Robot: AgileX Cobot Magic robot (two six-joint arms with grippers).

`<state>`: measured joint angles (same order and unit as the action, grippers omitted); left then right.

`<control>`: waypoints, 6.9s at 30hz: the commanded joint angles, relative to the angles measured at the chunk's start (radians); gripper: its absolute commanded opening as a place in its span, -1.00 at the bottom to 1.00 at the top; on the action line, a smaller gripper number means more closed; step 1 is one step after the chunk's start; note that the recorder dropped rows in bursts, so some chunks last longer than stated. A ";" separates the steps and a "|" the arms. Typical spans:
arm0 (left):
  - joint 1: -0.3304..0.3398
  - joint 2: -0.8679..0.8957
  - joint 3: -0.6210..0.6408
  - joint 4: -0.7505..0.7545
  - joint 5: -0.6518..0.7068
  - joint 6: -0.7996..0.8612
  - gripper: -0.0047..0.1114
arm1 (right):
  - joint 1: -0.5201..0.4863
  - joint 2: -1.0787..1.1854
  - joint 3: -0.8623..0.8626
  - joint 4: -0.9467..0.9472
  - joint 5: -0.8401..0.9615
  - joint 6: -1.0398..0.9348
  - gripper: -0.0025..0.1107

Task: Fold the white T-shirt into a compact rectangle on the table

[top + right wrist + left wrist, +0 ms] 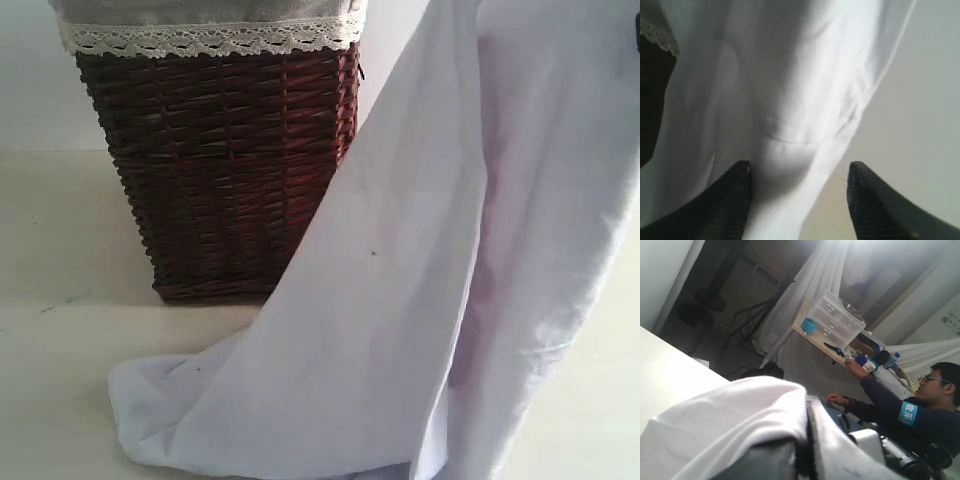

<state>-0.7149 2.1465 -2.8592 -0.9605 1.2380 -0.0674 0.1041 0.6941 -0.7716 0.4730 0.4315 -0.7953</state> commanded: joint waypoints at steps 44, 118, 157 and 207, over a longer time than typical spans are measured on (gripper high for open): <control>0.143 -0.188 0.065 0.158 -0.017 0.009 0.10 | 0.001 0.023 -0.065 -0.267 0.007 0.263 -0.96; -0.493 -0.262 1.833 0.336 -1.221 0.922 0.09 | 0.001 0.239 -0.272 -0.316 0.160 0.527 -0.96; -0.093 -0.498 1.544 1.256 -0.289 0.172 -0.92 | 0.001 0.239 -0.272 -0.892 0.208 0.886 -0.96; 0.289 -1.366 1.627 1.113 -0.055 0.464 -0.92 | 0.060 0.336 -0.593 -0.346 0.790 0.347 -0.96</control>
<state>-0.4003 0.8538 -1.2955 0.3220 1.0686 0.2819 0.1759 1.0969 -1.4873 0.1178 1.1947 -0.4297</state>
